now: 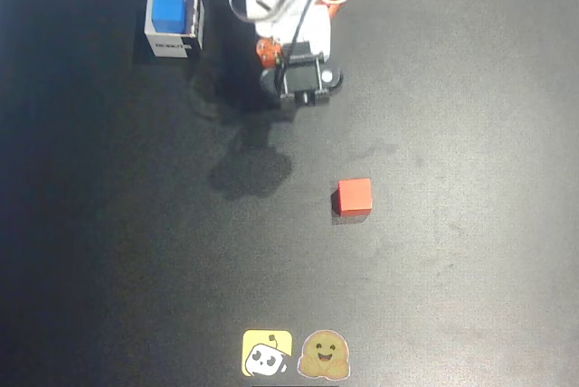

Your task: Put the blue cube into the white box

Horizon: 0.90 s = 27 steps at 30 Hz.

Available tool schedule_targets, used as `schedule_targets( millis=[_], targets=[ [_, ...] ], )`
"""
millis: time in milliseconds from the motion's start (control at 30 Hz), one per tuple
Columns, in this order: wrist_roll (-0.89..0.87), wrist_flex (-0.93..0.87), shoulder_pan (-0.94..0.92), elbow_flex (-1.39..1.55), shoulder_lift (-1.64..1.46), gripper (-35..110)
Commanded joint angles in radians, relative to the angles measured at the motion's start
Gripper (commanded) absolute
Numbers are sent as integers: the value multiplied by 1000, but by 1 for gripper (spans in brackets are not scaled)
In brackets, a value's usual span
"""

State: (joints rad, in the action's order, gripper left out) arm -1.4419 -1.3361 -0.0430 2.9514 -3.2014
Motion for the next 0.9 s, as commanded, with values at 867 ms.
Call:
schedule_targets(
  millis=[867],
  targets=[
    [-146,-12,-2,3,5,0]
  ],
)
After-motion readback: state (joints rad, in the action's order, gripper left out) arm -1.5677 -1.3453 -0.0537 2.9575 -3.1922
